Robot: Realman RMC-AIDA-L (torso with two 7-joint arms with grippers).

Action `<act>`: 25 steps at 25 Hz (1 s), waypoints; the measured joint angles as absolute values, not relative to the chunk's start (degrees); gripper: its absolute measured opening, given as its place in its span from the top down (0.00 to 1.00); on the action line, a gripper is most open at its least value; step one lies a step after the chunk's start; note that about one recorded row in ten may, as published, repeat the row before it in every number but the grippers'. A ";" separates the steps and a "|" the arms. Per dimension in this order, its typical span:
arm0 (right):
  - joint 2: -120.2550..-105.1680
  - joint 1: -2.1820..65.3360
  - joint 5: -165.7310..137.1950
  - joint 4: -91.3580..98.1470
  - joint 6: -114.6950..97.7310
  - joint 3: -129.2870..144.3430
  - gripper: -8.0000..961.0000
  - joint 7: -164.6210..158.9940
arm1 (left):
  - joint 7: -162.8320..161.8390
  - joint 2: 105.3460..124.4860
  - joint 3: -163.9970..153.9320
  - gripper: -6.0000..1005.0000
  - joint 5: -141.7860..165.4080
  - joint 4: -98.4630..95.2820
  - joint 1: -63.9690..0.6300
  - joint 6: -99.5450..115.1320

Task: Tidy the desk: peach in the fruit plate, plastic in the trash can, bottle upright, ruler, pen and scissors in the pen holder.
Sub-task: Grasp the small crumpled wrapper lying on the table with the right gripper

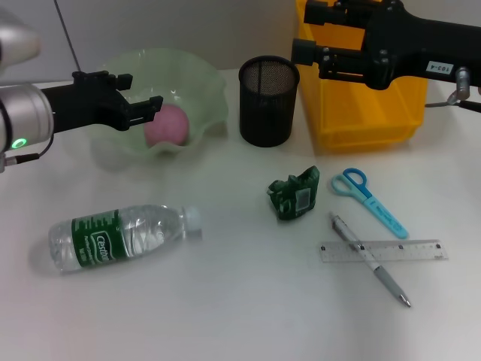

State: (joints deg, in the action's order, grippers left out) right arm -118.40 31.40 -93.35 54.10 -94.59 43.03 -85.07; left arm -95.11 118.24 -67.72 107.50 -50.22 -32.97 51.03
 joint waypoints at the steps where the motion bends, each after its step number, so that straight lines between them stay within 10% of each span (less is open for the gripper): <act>1: -118.39 31.40 -93.35 54.11 -94.57 43.01 0.30 -85.09 | -95.08 118.22 -67.02 0.35 107.25 -51.22 -32.24 52.95; 25: -118.91 33.65 -109.27 63.17 -86.19 47.60 0.31 -106.35 | -83.88 118.08 -51.03 0.35 102.83 -47.43 -28.11 82.73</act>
